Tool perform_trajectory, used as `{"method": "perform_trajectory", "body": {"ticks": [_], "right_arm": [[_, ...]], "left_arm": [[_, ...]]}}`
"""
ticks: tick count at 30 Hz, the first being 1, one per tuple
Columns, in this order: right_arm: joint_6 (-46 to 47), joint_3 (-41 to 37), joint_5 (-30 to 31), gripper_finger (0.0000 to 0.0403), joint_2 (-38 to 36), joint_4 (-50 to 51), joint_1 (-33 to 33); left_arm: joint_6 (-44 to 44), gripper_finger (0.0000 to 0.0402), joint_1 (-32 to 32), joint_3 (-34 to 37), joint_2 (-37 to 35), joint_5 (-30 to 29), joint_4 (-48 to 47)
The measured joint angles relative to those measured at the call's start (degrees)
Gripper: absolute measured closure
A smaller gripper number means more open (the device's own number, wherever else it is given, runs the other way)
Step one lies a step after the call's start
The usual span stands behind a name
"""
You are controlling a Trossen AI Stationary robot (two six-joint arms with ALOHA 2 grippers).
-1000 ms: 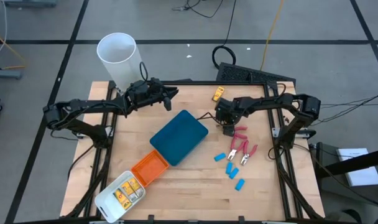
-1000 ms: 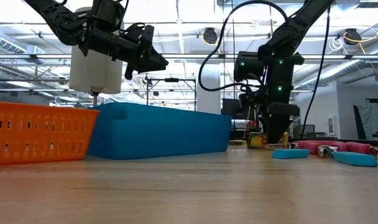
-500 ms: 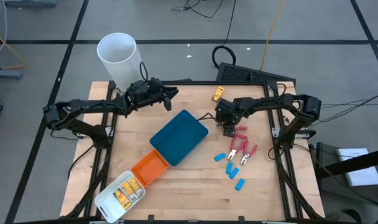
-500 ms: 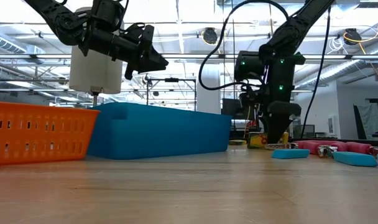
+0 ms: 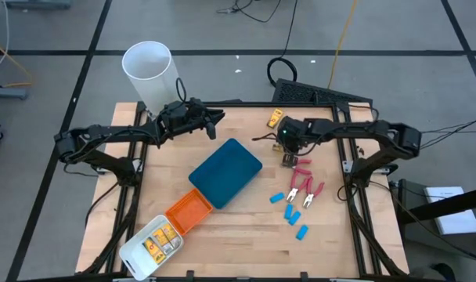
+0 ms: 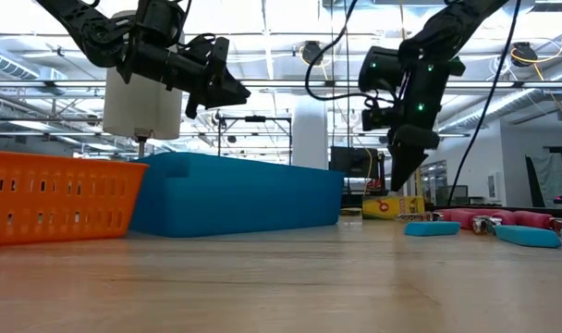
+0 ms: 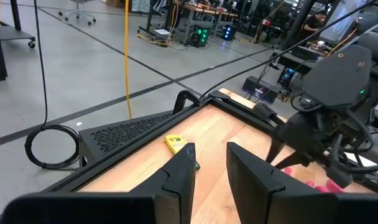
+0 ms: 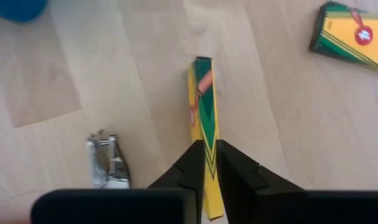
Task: Pick & Place School Supplies
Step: Put the yellow crayon box into the white bin
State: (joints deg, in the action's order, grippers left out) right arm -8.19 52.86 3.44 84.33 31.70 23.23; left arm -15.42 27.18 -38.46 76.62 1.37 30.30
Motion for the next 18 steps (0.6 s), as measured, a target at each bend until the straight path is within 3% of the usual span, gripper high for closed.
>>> {"method": "perform_trajectory", "body": {"ticks": [8,15,18], "right_arm": [[-0.6,0.0,-0.2,0.0385,-0.3,-0.2,0.7],[0.9,0.1,-0.7,0.0303,-0.4,0.2,1.6],[0.3,-1.4,-4.3,0.0260,-0.4,-1.6,1.1]], "left_arm": [[0.0,0.0309,0.0,0.0,0.0,0.0,0.0],[0.0,0.0309,0.0,0.0,0.0,0.0,0.0],[0.0,0.0309,0.0,0.0,0.0,0.0,0.0]]}}
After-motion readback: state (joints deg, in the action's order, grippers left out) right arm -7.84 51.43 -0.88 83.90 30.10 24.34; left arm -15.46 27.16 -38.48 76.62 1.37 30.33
